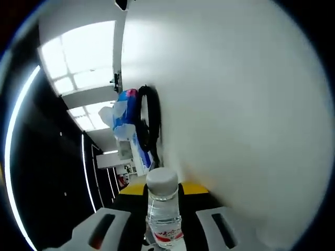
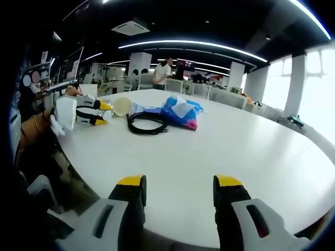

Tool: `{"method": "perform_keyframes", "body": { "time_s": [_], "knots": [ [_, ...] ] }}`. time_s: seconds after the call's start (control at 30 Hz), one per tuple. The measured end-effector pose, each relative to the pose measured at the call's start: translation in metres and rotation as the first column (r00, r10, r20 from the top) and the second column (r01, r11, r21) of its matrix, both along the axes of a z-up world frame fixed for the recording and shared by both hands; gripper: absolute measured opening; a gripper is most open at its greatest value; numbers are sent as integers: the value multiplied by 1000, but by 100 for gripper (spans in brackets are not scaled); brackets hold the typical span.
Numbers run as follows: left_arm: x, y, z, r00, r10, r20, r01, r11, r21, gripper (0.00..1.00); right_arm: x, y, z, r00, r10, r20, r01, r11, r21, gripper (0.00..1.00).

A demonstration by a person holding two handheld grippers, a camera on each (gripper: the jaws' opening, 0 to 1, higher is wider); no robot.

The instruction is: Arrange the tabletop items into an orderly group along one side of the table until the central work area is clear of visible clutter.

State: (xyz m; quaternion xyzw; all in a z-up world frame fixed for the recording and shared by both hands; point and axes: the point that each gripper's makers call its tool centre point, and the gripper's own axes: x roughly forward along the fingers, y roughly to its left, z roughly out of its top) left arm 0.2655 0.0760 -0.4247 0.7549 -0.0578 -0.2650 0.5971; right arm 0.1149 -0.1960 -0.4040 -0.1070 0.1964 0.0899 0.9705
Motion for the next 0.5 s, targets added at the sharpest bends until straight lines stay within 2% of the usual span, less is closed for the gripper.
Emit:
{"method": "perform_keyframes", "body": {
  "time_s": [0.1,0.4,0.47,0.5],
  "knots": [
    [-1,3,1,1000,-8,-16,7,999,-38,21,0,0,0,1000,1,-2,-1,1000,-2,50],
    [-3,9,15,999,5,-33,-8,995,-96,21,0,0,-3,1000,0,-13,0,1000,-4,49],
    [-3,12,22,999,18,-50,-25,988,-150,21,0,1,-3,1000,2,-13,-2,1000,-7,50],
    [-3,14,28,997,23,-70,-37,980,-198,21,0,1,-3,1000,1,-13,-1,1000,-5,50]
  ]
}}
